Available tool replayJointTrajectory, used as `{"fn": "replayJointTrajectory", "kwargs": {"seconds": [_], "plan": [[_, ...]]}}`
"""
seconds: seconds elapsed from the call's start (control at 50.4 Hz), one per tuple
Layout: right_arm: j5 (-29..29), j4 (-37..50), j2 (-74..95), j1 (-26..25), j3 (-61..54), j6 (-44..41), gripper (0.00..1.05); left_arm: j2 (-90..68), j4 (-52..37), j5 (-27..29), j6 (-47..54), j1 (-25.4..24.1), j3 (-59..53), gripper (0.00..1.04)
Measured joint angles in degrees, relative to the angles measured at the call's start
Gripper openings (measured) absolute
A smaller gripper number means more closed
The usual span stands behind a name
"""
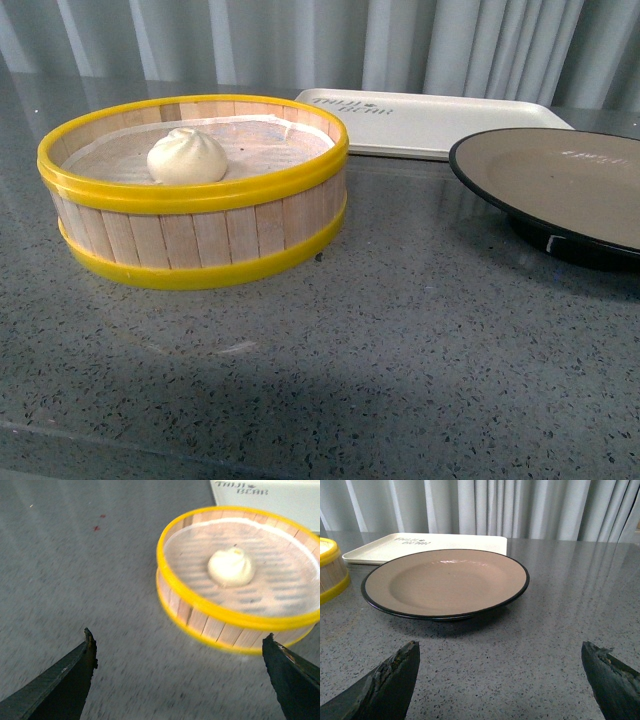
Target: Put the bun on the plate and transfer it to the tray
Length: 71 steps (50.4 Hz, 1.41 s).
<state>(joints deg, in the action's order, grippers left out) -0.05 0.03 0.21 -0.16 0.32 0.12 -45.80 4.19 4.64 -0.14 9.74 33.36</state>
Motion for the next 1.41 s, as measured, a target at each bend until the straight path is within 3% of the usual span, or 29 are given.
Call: {"fn": "replayJointTrajectory", "kwargs": {"seconds": [0.238,0.516,0.972,1.408], "plan": [[0.0,0.0,0.0,0.0,0.0,0.0,0.96,-20.9,-5.4,1.9,1.0,5.4,16.8,0.98],[0.0,0.0,0.0,0.0,0.0,0.0,0.96,-42.1,-5.1,1.5,2.5,5.0,31.7,0.98],[0.0,0.0,0.0,0.0,0.0,0.0,0.96,-47.3,0.0,1.4,2.9,5.9,35.5,0.98],[0.0,0.0,0.0,0.0,0.0,0.0,0.96,-49.7,3.2,5.6,7.8,8.4,36.5,0.98]]}}
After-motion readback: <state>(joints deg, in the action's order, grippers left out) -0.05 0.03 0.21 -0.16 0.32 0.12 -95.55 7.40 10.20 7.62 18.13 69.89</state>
